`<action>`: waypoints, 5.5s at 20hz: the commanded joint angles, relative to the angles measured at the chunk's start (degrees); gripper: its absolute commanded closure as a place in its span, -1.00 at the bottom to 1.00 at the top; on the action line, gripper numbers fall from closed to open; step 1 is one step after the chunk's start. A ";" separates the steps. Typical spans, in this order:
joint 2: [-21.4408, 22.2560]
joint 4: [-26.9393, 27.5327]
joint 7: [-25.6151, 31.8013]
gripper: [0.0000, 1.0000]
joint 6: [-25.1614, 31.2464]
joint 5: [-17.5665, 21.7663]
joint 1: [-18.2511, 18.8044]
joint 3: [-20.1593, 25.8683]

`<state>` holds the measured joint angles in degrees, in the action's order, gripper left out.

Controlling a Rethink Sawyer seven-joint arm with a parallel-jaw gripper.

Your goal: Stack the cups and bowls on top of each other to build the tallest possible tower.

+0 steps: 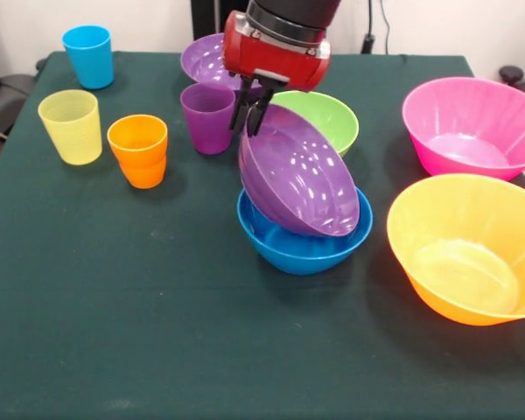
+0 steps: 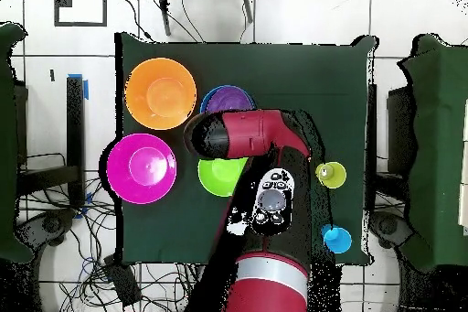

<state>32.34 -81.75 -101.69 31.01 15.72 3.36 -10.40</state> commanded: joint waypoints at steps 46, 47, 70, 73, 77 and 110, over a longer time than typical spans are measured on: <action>-2.75 0.96 -4.33 -1.00 1.44 -2.45 -0.51 1.53; -2.63 0.64 -4.21 -1.00 1.49 -2.94 0.10 2.08; -8.54 13.37 2.06 -1.00 11.24 -6.62 9.03 12.32; -9.62 14.78 2.65 -1.00 12.07 -6.14 9.27 12.48; -10.72 15.60 3.33 -1.00 11.91 -5.40 9.49 12.65; -5.55 -3.98 4.64 -1.00 -10.56 1.91 20.93 23.13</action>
<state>26.79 -80.47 -101.69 20.76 12.71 23.85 5.61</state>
